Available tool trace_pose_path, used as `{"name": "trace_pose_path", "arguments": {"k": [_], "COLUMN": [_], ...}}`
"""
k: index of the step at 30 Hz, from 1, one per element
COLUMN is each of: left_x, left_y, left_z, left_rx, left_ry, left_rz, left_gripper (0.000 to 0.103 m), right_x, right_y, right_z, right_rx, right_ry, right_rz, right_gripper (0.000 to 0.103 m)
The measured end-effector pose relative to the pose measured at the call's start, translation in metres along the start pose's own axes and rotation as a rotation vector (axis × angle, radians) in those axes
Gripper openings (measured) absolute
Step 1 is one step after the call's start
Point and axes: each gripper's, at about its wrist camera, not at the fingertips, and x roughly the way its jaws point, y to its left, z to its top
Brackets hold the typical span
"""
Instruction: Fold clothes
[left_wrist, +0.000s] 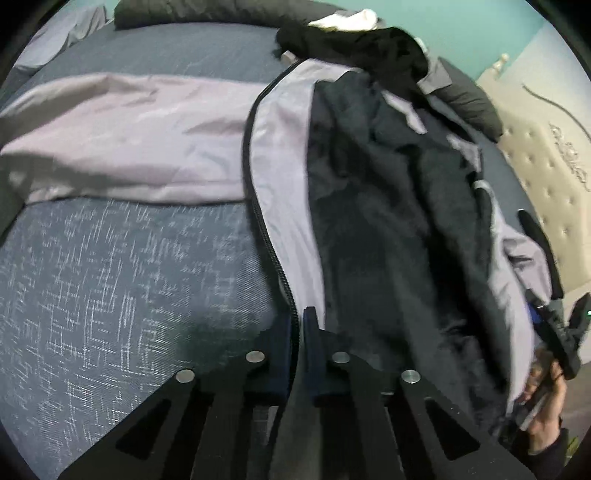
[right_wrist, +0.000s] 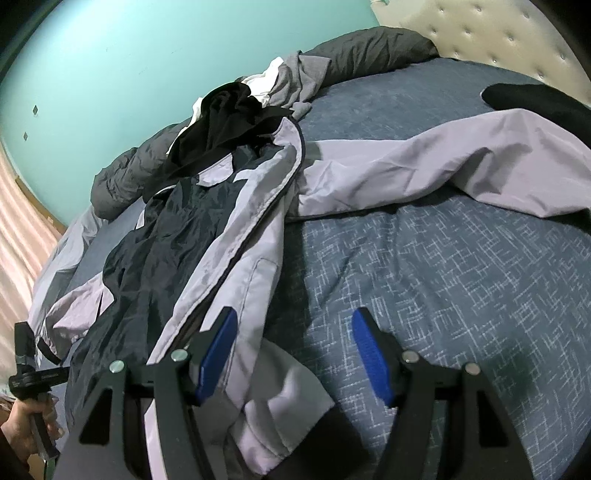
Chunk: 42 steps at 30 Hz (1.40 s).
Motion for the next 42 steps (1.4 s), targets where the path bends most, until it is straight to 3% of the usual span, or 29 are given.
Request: {"name": "trace_pose_path", "arguments": {"k": [14, 20, 26, 32, 33, 34, 37, 38, 40, 42], "left_x": [-0.043, -0.023, 0.040, 0.098, 0.100, 0.098, 0.080, 0.071, 0.049, 0.026], "left_y": [-0.115, -0.191, -0.251, -0.252, -0.248, -0.243, -0.237, -0.236, -0.230, -0.215], "left_z": [0.037, 0.046, 0.025, -0.007, -0.009, -0.009, -0.006, -0.004, 0.003, 0.012], "left_rx": [0.132, 0.211, 0.256, 0.219, 0.205, 0.183, 0.190, 0.206, 0.224, 0.196], "left_ry": [-0.070, -0.058, 0.057, 0.198, 0.205, 0.213, 0.195, 0.178, 0.136, 0.089], "left_rz": [-0.137, -0.201, -0.234, -0.204, -0.208, -0.221, -0.238, -0.237, -0.242, -0.256], "left_gripper": [0.003, 0.003, 0.005, 0.010, 0.012, 0.020, 0.058, 0.064, 0.065, 0.073], "right_x": [-0.008, -0.012, -0.017, -0.023, -0.023, -0.023, -0.020, -0.020, -0.018, -0.017], "right_y": [-0.008, -0.013, -0.026, -0.035, -0.036, -0.036, -0.035, -0.033, -0.029, -0.025], "right_z": [0.005, 0.004, 0.002, 0.003, 0.003, 0.003, 0.004, 0.004, 0.003, 0.003], "right_rx": [0.019, 0.013, 0.030, 0.049, 0.053, 0.056, 0.057, 0.054, 0.046, 0.035], "right_ry": [-0.015, -0.020, -0.021, -0.032, -0.032, -0.031, -0.023, -0.021, -0.019, -0.015], "right_rz": [0.013, 0.009, -0.015, -0.026, -0.027, -0.028, -0.026, -0.021, -0.015, -0.013], "right_gripper": [0.065, 0.065, 0.065, 0.065, 0.065, 0.065, 0.065, 0.065, 0.065, 0.065]}}
